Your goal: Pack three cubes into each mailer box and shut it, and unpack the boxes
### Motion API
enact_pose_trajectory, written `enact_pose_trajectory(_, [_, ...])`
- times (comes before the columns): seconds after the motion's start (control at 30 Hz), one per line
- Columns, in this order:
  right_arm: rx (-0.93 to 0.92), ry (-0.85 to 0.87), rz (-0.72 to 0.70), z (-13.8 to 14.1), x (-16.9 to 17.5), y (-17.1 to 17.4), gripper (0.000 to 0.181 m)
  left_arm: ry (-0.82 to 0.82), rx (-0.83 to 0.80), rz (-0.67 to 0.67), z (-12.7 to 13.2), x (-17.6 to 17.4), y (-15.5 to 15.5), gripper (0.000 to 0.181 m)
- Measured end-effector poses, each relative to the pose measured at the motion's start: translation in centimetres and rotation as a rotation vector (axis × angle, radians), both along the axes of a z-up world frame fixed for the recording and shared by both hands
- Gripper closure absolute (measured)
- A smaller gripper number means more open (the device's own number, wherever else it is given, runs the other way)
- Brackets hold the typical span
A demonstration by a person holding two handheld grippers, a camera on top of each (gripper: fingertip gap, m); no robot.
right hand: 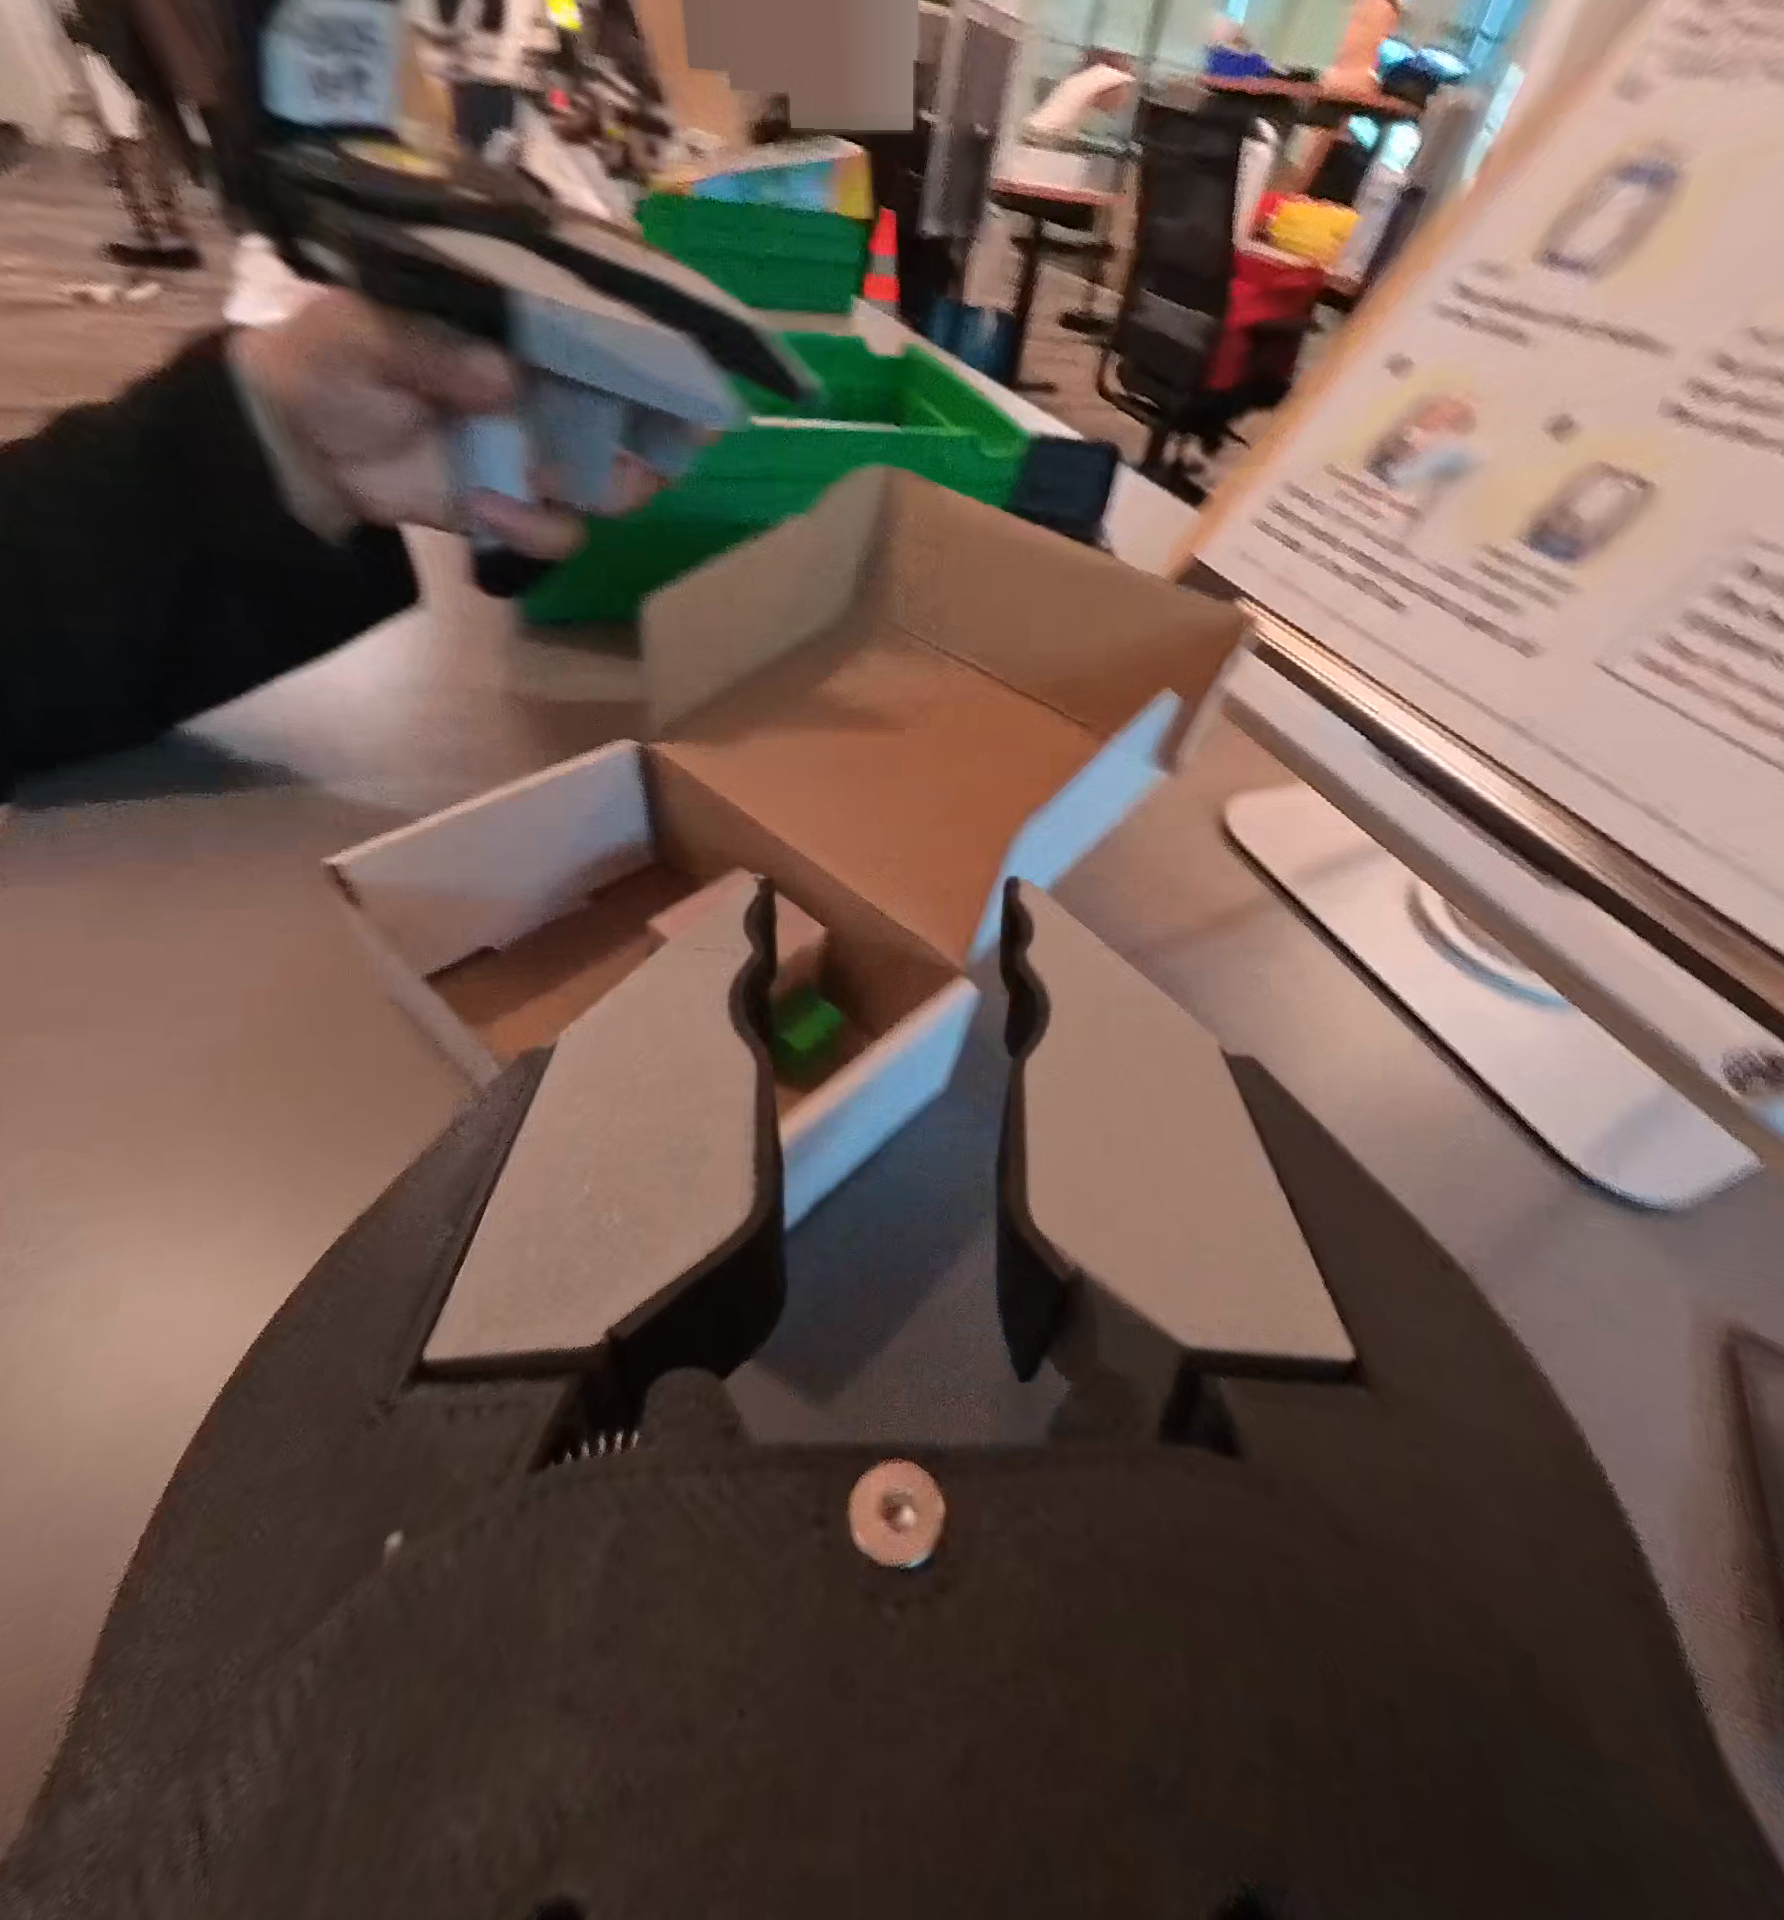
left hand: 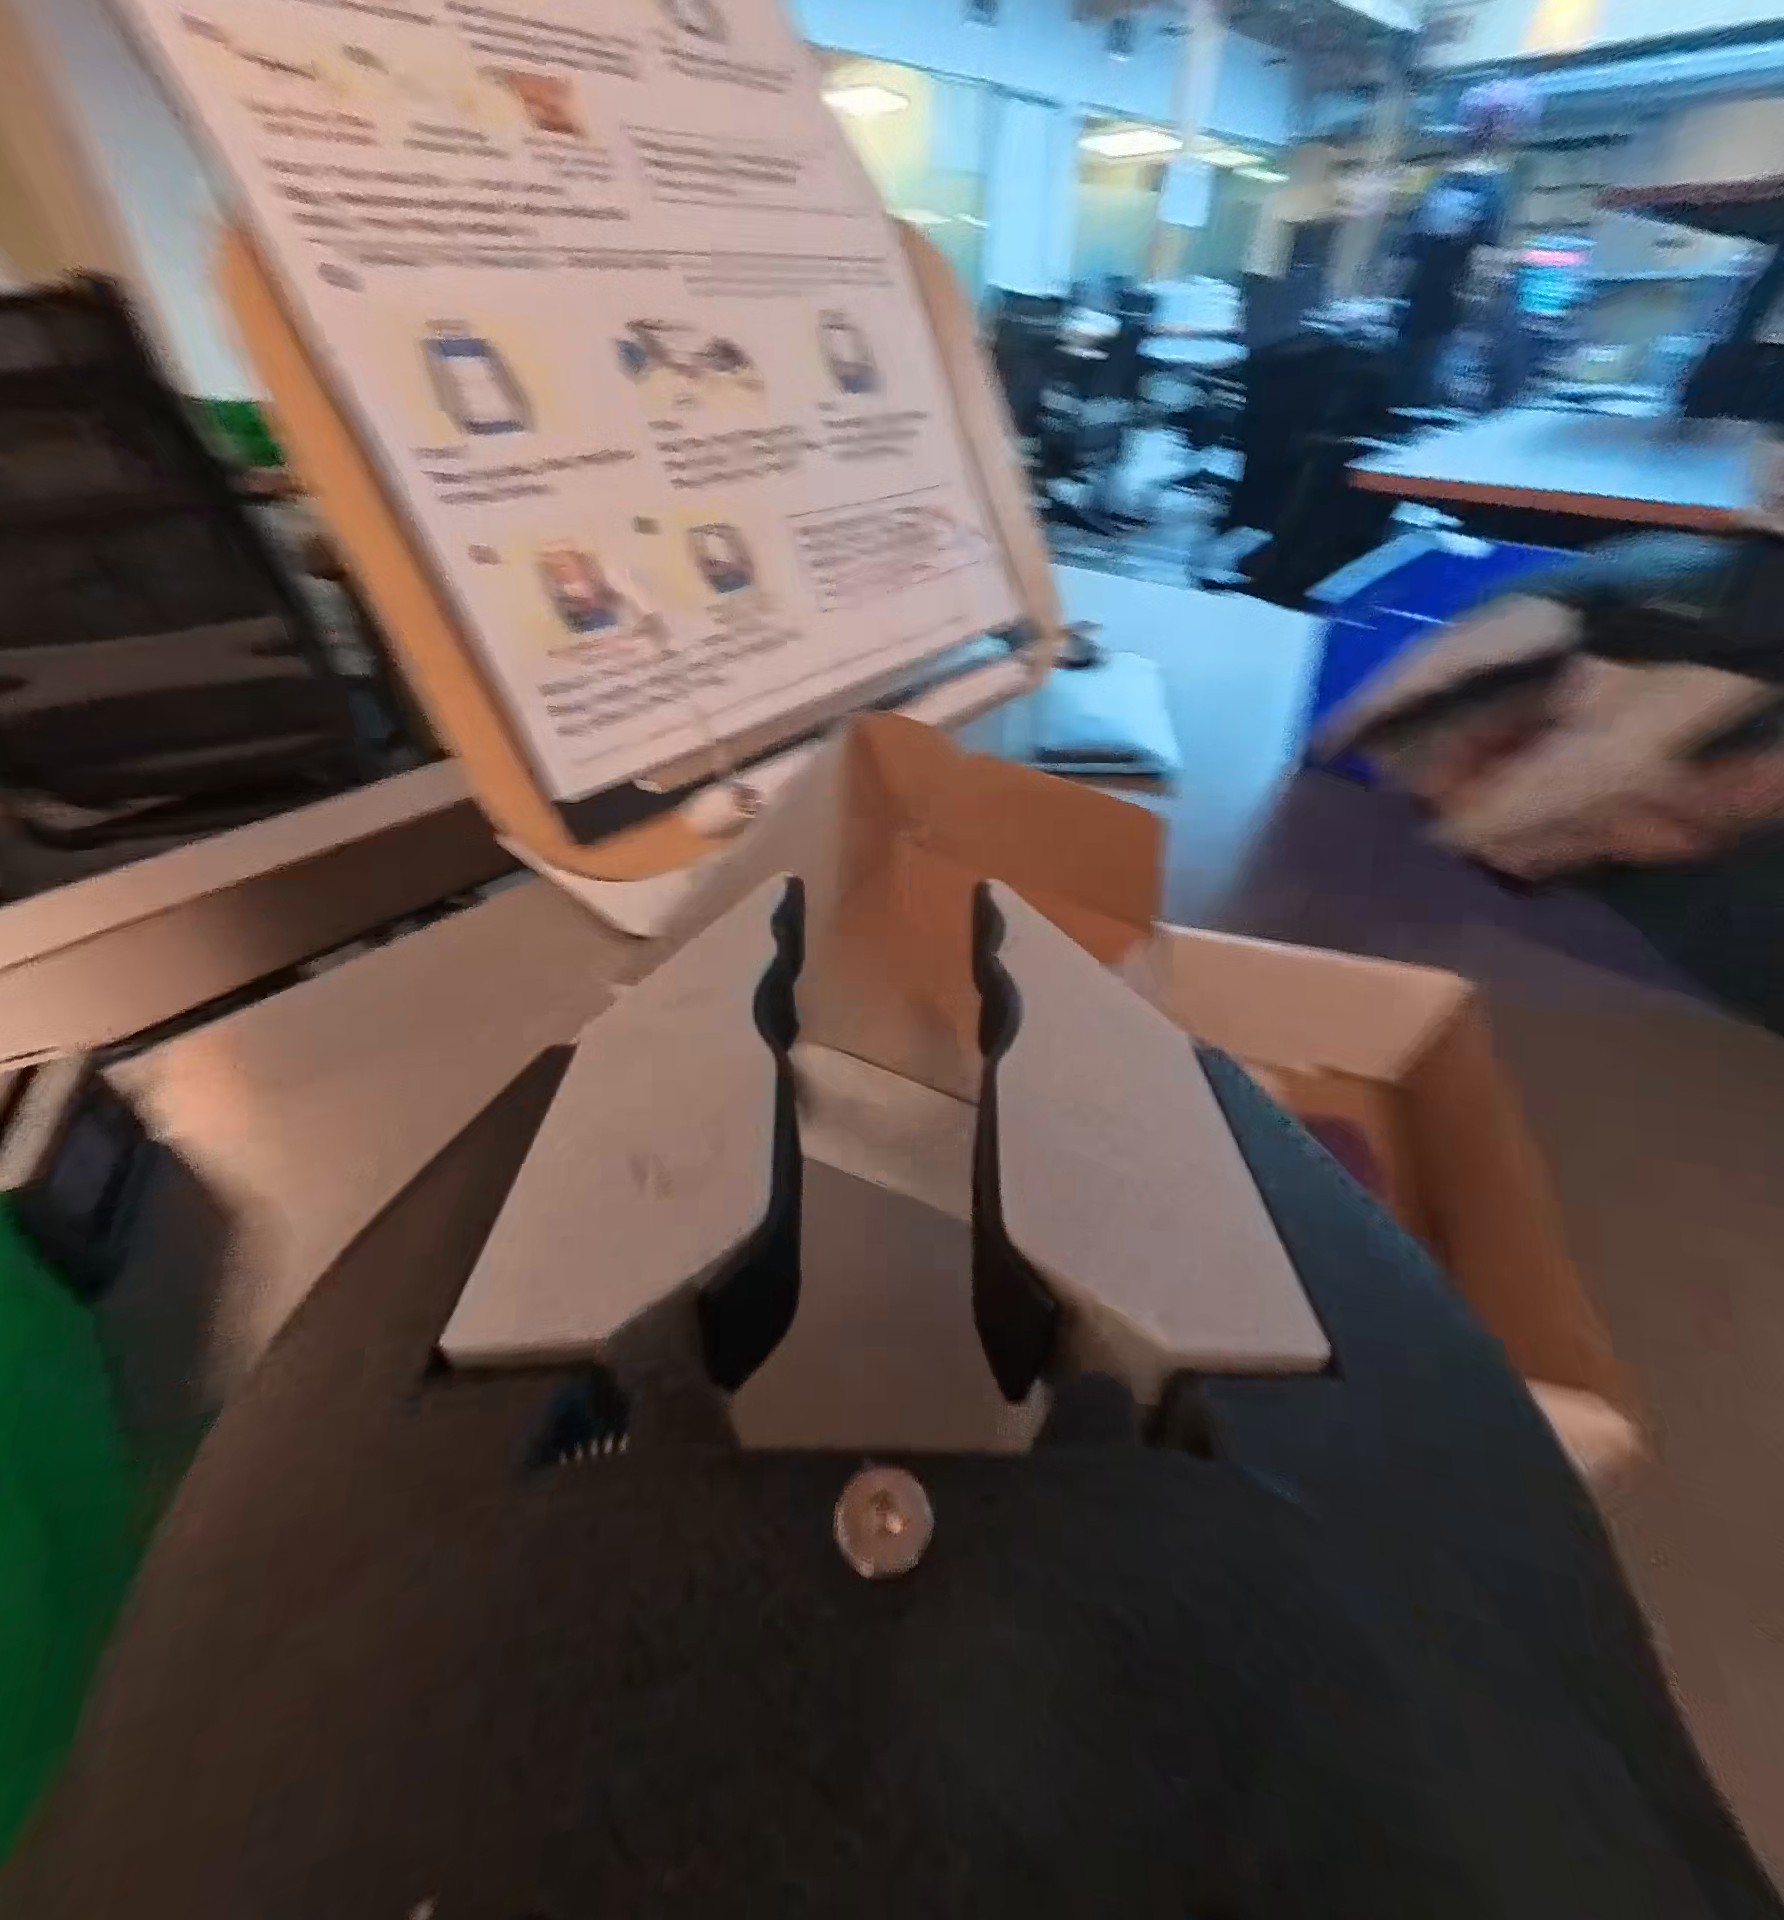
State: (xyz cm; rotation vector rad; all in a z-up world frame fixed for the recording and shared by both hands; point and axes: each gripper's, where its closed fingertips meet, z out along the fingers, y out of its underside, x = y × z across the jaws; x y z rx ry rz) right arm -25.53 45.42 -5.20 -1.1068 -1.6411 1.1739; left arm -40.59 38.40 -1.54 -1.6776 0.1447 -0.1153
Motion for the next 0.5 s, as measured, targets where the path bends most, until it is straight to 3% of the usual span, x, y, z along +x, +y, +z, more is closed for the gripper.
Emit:
enact_pose_trajectory(0.03, [-0.016, -0.016, -0.032, -0.4, 0.0, 1.0, 0.141, -0.009, -0.037, -0.116, -0.3, 1.6, -0.9, 0.154])
enact_pose_trajectory(0.1, [-0.040, -0.049, -0.058, -1.1, 0.1, 2.1, 0.143, 0.012, -0.105, -0.331, -1.5, 4.5, -2.8, 0.181])
enact_pose_trajectory(0.2, [-0.064, -0.099, -0.069, -2.2, -0.2, 2.4, 0.140, 0.044, -0.321, -0.560, -5.8, 7.7, -5.6, 0.181])
enact_pose_trajectory(0.23, [-0.063, -0.122, -0.062, -2.6, -0.3, 2.2, 0.138, 0.073, -0.393, -0.576, -7.4, 7.9, -5.9, 0.178])
enact_pose_trajectory(0.3, [-0.031, -0.185, -0.041, -3.9, -0.3, 1.6, 0.141, 0.148, -0.489, -0.482, -10.1, 7.1, -4.6, 0.169])
enact_pose_trajectory(0.43, [0.018, -0.298, 0.053, -6.2, 0.4, -0.2, 0.157, 0.015, -0.520, -0.410, -10.5, 7.0, -2.0, 0.181])
enact_pose_trajectory(0.5, [-0.009, -0.320, 0.137, -6.3, 1.0, -1.5, 0.169, 0.046, -0.498, -0.344, -10.6, 6.1, -1.0, 0.180])
